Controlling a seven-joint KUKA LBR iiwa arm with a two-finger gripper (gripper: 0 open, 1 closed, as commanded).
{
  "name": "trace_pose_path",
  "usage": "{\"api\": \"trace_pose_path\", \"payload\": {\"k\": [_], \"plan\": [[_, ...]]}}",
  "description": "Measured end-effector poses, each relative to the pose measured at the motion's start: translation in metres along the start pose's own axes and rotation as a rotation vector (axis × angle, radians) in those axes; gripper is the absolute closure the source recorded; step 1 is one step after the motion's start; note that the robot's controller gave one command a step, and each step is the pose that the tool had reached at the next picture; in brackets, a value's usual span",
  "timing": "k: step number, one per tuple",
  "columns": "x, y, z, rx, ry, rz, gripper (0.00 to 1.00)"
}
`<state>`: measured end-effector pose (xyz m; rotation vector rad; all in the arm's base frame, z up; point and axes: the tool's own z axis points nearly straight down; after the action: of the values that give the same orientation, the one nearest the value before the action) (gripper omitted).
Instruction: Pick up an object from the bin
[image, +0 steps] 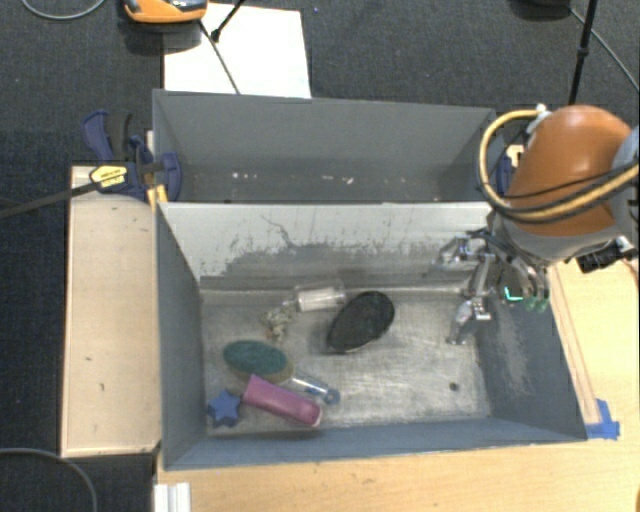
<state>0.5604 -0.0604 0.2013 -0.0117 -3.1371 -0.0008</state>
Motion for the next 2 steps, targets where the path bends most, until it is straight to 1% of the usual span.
{"api": "trace_pose_path", "payload": {"k": [1,2], "plan": [[-0.014,0.063,0.087,-0.003,-0.001,0.202,0.00],[-0.017,0.100,0.128,0.000,-0.011,0.010,0.00]]}}
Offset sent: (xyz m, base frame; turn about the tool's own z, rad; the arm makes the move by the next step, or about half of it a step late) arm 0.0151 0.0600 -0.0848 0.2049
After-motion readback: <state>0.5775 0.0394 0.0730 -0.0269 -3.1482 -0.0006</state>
